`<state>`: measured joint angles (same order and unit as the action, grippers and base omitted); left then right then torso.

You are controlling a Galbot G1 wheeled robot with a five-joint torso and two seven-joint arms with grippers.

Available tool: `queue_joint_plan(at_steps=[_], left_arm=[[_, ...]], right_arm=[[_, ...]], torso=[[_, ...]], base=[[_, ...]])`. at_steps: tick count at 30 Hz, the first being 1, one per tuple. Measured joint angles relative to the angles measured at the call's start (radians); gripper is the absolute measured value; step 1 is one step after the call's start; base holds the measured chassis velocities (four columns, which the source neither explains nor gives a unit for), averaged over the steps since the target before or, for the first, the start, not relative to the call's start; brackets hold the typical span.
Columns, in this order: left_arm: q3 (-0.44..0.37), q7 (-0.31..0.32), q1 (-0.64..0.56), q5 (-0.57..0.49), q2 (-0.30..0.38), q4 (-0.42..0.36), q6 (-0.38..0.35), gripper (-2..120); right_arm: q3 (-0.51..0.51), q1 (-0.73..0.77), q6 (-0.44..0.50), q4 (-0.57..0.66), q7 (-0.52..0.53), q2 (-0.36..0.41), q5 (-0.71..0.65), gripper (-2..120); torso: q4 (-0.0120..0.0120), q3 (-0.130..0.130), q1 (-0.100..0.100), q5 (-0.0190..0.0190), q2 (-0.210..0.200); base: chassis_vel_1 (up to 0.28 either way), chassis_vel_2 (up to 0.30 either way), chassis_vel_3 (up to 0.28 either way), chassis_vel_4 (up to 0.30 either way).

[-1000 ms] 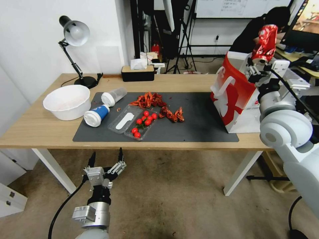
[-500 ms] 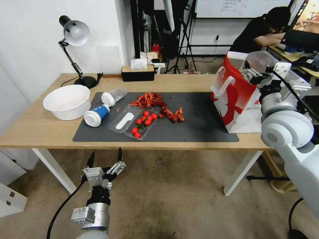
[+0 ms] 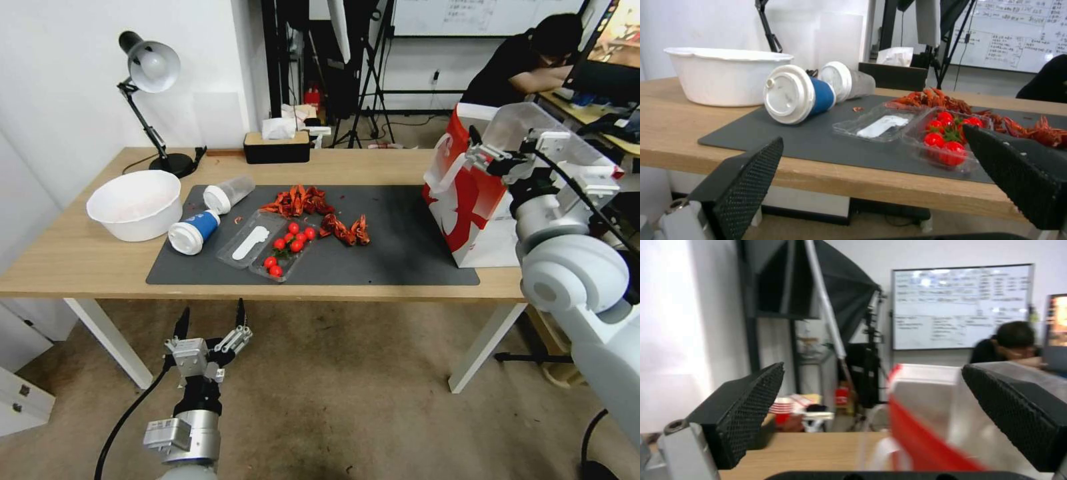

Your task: Pick up the trash from the table and place it into the takeout bag.

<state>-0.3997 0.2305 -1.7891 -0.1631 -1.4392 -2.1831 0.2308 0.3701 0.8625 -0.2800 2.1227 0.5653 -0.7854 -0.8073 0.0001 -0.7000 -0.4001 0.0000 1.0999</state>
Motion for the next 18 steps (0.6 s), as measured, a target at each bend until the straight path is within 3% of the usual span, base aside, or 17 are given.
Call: queue_joint_plan(at_steps=[7,10,15,18], left_arm=[[0.0,-0.002,-0.001,0.0,-0.005,0.003,0.004,100],[0.002,-0.003,-0.001,0.0,-0.009,0.012,0.008,100],[0.003,-0.004,0.006,-0.006,-0.003,0.017,0.01,100],[0.003,-0.004,0.012,-0.015,0.004,0.019,0.011,100]], right_arm=[[0.025,0.144,0.131,0.08,-0.127,-0.017,0.016,100],[0.054,0.333,0.246,0.126,-0.206,-0.075,0.092,100],[0.098,0.516,0.377,0.137,-0.294,-0.171,0.192,100],[0.117,0.651,0.521,0.11,-0.379,-0.243,0.255,100]], torso=[[0.0,0.0,0.0,-0.0001,0.0],[0.0,0.0,0.0,0.0001,0.0],[-0.0002,0.0,0.0,0.0003,0.0],[-0.0002,0.0,0.0,0.0,0.0]], base=[[0.0,0.0,0.0,0.0],[0.0,0.0,0.0,0.0],[0.0,0.0,0.0,0.0],[0.0,0.0,0.0,0.0]])
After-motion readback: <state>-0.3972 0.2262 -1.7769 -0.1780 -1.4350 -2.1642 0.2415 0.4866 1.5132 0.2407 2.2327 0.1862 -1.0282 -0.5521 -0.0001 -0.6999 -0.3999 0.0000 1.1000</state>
